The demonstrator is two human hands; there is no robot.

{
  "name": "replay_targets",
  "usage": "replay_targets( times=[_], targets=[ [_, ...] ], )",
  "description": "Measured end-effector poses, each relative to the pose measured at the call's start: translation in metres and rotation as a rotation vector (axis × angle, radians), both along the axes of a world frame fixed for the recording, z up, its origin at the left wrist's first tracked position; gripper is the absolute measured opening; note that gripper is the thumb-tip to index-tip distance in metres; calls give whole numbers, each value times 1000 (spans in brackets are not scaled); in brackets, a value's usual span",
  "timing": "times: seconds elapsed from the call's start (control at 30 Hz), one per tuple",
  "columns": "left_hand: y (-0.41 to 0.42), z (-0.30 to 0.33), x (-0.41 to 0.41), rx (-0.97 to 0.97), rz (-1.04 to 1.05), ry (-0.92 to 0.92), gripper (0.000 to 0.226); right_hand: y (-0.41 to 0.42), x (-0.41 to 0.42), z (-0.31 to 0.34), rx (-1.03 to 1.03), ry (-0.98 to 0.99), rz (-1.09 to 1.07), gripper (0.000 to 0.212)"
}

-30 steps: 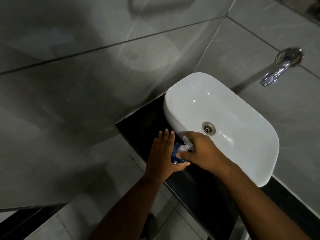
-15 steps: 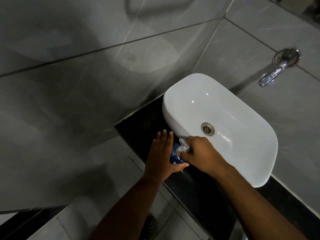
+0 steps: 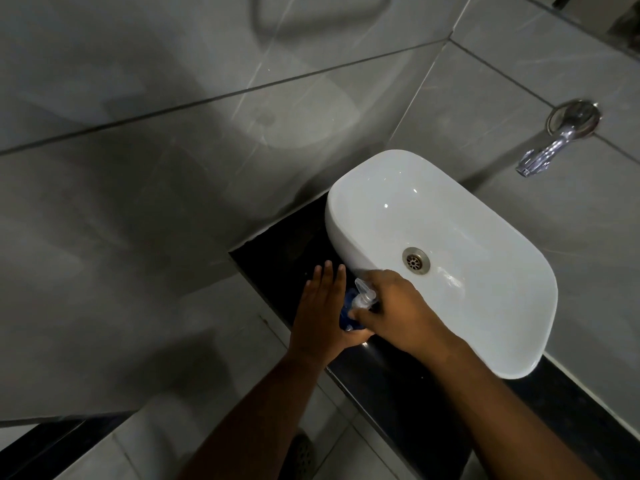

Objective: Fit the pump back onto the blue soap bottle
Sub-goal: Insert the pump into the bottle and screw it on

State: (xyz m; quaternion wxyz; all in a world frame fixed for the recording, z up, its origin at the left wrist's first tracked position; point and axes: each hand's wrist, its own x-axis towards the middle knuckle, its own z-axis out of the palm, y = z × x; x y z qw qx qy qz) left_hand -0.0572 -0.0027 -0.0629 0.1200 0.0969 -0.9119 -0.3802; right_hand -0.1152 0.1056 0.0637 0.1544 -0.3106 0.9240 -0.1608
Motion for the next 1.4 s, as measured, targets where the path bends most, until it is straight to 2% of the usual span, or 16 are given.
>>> replay_targets(
  times=[0.1,0.2,0.3,0.37,0.5,0.63,0.73,0.9,1.03,1.23,1.33,1.4],
  targets=[
    [0,0,0,6,2,-1,118,-1,-1,-3,20,30,1,14],
    [1,3,1,9,-2,1,117,-2,0,-1,51,115,-30,27],
    [-1,0,1,-1,-24,8,117,2,1,0,-31,-35,4,25],
    [-1,-1,2,9,-21,11,118,1,2,0,-25,-53,19,21],
    [3,2,2,36,-4,28,114,0,4,1,24,74,-57,40],
    [-1,-2,0,23,-20,41,116,5,6,1,-119,-55,-38,17],
    [-1,-2,1,39,-22,45,117,6,4,-5,-111,-65,-55,10],
    [0,-5,1,52,-29,46,115,6,5,-11,-104,-38,-96,16],
    [1,-6,-1,57,-35,45,115,8,3,-9,-148,-88,-86,16],
    [3,-5,-1,68,-29,79,110,8,0,-13,-155,-101,-84,11],
    [1,-9,-4,69,-22,128,108,5,7,-17,-193,-17,-95,25],
    [0,-14,-6,52,-18,166,104,3,13,-25,-218,34,-153,22]
  ],
)
